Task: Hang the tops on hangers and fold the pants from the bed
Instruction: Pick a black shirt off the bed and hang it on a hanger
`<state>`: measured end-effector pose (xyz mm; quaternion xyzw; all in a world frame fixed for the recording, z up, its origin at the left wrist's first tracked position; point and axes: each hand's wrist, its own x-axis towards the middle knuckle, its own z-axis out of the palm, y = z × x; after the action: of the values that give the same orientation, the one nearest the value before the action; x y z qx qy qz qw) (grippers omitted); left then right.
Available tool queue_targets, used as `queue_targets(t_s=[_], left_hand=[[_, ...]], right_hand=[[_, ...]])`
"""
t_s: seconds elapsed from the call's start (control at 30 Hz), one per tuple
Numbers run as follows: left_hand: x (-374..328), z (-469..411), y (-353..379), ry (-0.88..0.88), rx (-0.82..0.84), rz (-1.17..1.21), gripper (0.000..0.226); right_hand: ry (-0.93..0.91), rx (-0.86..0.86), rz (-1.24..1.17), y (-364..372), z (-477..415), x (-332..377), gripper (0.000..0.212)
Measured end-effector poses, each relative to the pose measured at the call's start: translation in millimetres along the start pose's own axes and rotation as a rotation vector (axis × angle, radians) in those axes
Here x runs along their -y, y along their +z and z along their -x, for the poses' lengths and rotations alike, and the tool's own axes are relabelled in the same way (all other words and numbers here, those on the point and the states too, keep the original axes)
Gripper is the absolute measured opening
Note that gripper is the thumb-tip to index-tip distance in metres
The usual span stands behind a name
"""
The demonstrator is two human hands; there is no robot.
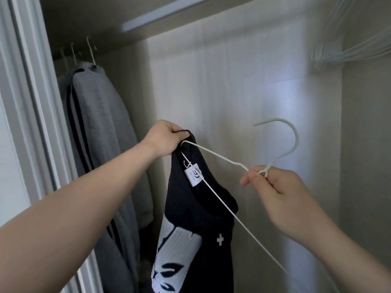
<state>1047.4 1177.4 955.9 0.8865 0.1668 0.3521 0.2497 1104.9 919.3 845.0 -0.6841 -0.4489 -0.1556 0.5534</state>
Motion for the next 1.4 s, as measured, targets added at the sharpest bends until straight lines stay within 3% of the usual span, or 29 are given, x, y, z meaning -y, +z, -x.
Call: queue_targets(t_s=[0.23, 0.33, 0.53, 0.67, 0.77, 0.83, 1.03, 1.3, 1.4], left_hand=[[-32.2, 37.2, 18.1, 0.094, 0.074, 0.154, 0.023], [-40.9, 53.8, 25.0, 0.091, 0.136, 0.244, 0.017], [-39.2, 92.2, 41.5, 0.117, 0.310, 0.225, 0.018], [-33.8, 113.1, 37.9, 0.278, 0.429, 0.117, 0.025], [-21.9, 118.3, 27.0, 0.589, 0.282, -0.415, 0.036], [-18.0, 125.2, 23.6, 0.708, 0.233, -0.607, 0.035], [-43.4, 162.1, 32.5, 0.764, 0.154, -0.512, 0.038], [-121.3, 243.7, 32.2, 0.667, 0.047, -0.581, 0.051], [-151.5, 280.2, 39.3, 0.610, -0.036, -0.594, 0.047]], right_hand=[[0.105, 0.136, 0.104, 21.1, -7.0, -14.1, 0.031], [0.197, 0.122, -0.079, 29.9, -5.9, -25.3, 0.031], [0.172, 0.023, -0.282, 46.9, 9.4, -29.1, 0.026], [0.224, 0.021, -0.489, 48.4, 28.0, -31.2, 0.029], [0.203, 0.078, -0.560, 41.8, 42.3, -27.8, 0.026], [0.189, 0.090, -0.542, 36.3, 51.0, -22.6, 0.027], [-0.013, -0.112, -0.104, -2.6, 73.5, 2.5, 0.031], [-0.128, -0.102, 0.051, -73.1, 103.7, 48.9, 0.044], [-0.127, -0.209, -0.023, -102.2, 128.2, 60.1, 0.025]])
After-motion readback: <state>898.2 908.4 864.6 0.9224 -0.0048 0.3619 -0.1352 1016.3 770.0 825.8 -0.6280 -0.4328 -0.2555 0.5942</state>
